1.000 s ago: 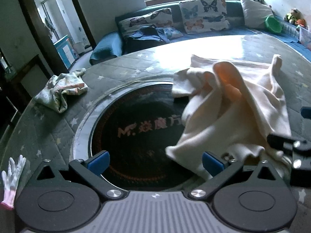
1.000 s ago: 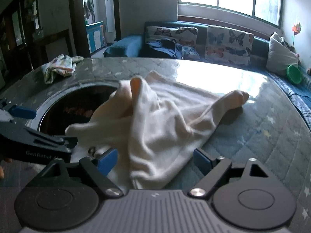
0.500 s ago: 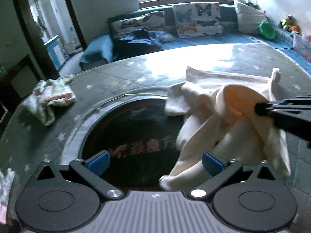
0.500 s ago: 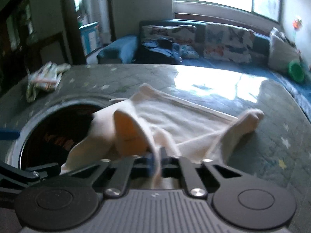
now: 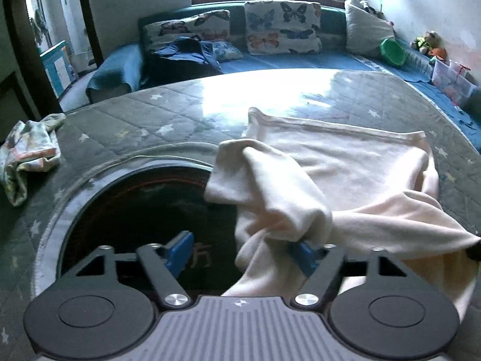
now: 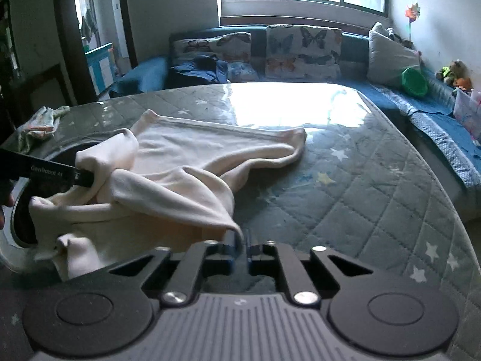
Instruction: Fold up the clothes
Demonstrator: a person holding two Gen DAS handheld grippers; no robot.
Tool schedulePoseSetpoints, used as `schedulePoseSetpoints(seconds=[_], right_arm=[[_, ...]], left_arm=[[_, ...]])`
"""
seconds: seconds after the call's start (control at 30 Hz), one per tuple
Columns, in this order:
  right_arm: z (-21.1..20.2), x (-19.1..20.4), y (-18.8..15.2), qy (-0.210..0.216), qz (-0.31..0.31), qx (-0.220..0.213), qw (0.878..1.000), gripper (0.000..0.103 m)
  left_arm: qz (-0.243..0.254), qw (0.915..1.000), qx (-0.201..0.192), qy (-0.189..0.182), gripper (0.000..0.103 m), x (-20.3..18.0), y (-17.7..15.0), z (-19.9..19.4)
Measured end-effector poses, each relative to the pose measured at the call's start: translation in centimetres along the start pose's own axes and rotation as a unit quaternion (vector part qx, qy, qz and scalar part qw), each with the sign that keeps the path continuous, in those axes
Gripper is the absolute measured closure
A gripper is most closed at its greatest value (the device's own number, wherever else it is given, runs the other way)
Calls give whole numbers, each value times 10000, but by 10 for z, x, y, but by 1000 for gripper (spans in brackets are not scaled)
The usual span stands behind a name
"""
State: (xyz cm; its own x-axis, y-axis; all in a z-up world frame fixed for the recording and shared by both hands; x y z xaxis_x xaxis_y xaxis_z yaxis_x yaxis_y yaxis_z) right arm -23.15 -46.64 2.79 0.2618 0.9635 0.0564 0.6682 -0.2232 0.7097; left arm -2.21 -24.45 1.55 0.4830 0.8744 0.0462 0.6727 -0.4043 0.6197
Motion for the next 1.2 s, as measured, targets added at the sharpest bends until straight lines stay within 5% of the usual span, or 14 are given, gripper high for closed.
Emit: schedulePoseSetpoints(seconds=[0.23,0.5,0.57,0.67,0.8,1.03,1.2], right_arm=[[-4,33,9,-118,-914,-210,9955,61],[13,74,12,-243,-1952,-275,9801,57],[18,84,11,-312,-2226,-327,9739,66],[21,91,15,-231,-2309,-303,9722,95],[10,81,34,-263,-2047,-608,9766,100],[-41,12,76,-802,-937,-1431,9820,100],[-66,-42,68,-1069,-315,-1396,9839,100]], left_arm=[[-18,9999,74,-105,40,-1,1,3],[-147,9996,250,-40,34,1,4,11],[-191,9995,247,-67,35,2,5,12],[-234,9994,187,-158,55,3,8,12],[-377,9993,30,-63,92,13,13,7],[-1080,9919,-428,513,100,72,15,-27],[-1542,9859,-428,490,100,106,-1,-52]])
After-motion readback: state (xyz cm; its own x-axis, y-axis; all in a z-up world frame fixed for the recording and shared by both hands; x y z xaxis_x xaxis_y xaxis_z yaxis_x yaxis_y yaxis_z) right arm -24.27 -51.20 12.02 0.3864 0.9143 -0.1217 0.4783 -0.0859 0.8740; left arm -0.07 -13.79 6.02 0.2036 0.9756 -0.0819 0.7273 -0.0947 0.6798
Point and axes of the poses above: each gripper's, at about its wrist camera, not at the fingertips, and z roughly the way its jaws point, x to its left, y to its top, the point moved 3 cm from there along z, roughly the way its jaws point, and after that the axes turned 2 degrees about z, right-handed, at the moved point
